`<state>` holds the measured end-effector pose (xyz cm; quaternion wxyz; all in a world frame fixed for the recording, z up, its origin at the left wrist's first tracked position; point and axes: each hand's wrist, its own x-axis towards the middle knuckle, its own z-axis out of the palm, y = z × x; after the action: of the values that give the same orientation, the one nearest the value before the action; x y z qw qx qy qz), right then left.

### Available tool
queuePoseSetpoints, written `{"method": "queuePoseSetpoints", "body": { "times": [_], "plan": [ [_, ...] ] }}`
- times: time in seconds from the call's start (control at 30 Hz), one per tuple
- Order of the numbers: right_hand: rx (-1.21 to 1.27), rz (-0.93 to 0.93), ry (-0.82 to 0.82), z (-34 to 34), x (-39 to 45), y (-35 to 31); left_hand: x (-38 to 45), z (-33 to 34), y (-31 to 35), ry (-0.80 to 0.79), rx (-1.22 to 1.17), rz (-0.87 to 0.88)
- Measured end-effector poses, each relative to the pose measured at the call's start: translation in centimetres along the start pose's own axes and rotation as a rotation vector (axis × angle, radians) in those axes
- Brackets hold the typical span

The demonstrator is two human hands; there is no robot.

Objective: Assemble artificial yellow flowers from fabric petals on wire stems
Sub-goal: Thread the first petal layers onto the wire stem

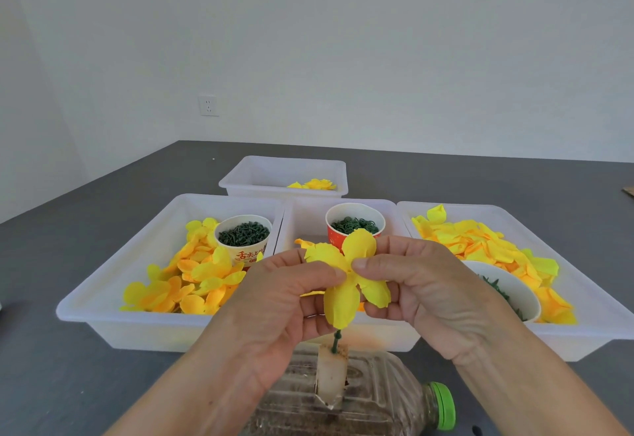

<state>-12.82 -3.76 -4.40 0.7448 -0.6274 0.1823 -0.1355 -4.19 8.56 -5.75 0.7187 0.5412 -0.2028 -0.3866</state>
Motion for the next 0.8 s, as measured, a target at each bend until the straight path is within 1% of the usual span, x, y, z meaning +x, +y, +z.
{"method": "queuePoseSetpoints", "body": {
  "times": [0.47,0.63,0.8],
  "plan": [
    [-0.021,0.045,0.032,-0.1,0.0,0.7,0.1,0.0,-1.1,0.013,-0.037,-0.016],
    [0.015,0.065,-0.01,0.0,0.0,0.7,0.1,0.0,-1.2,0.019,-0.024,-0.023],
    [0.054,0.044,-0.006,0.0,-0.1,0.9,0.0,0.1,-0.9,0.026,-0.047,-0.02]
  ]
}}
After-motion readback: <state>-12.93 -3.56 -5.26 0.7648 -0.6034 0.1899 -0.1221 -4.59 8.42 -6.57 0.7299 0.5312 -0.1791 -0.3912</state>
